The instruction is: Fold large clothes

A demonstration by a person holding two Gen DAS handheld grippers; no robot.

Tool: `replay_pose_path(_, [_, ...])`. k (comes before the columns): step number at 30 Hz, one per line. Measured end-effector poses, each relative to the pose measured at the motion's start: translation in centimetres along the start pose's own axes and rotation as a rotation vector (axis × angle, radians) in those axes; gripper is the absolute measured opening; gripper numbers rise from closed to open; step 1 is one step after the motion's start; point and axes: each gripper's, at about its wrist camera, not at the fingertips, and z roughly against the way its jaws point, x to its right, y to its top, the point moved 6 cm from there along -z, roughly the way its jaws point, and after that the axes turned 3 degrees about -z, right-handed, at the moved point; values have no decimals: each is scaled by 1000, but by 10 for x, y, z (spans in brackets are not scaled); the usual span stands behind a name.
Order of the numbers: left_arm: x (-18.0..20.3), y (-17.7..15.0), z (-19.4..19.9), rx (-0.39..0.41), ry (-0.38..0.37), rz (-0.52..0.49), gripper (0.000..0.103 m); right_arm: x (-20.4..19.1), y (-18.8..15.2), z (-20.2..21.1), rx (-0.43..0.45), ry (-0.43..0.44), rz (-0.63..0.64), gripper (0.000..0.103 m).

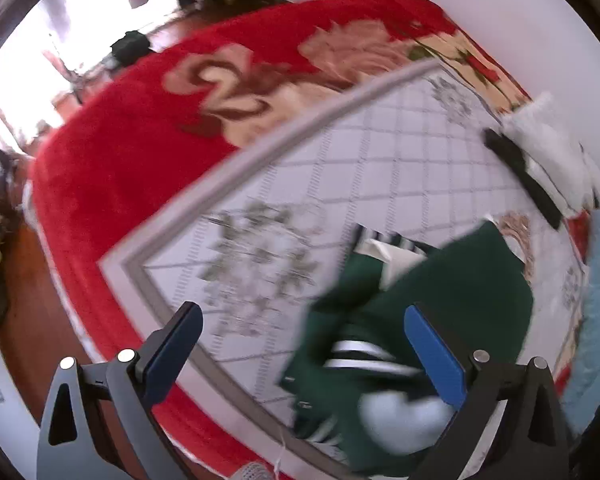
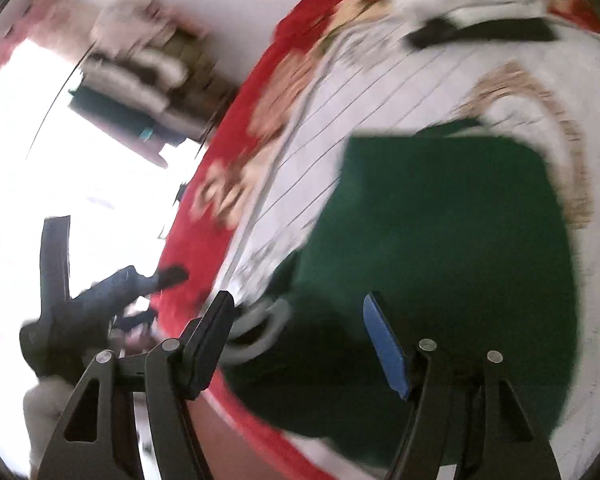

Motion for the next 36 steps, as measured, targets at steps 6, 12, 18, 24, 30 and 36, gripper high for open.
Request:
replay_pose_path(6, [19,-19,-31,-55,44,-57,103,61,42,2,1,-156,-110,58])
replay_pose_path(12, [-3,-68,-104,-202,205,-157,103,105,42,-48,-157,-256,-136,47])
replay_pose_path(18, [-25,-80,-116,-238,124,-28,103,119,28,-104,-318,-391,-57,52])
replay_pose_path(24, [-29,-65,-39,-72,159,5,103,115,44,-50,-131,-186,-129,53])
replay_pose_path(30, [-68,-101,-74,-179,271,33,103,155,18,-6,-135,-189,-207,65])
replay_pose_path(36, [-75,-104,-68,-163,236,85,103,195,-13,-2,-226,-189,-296,68])
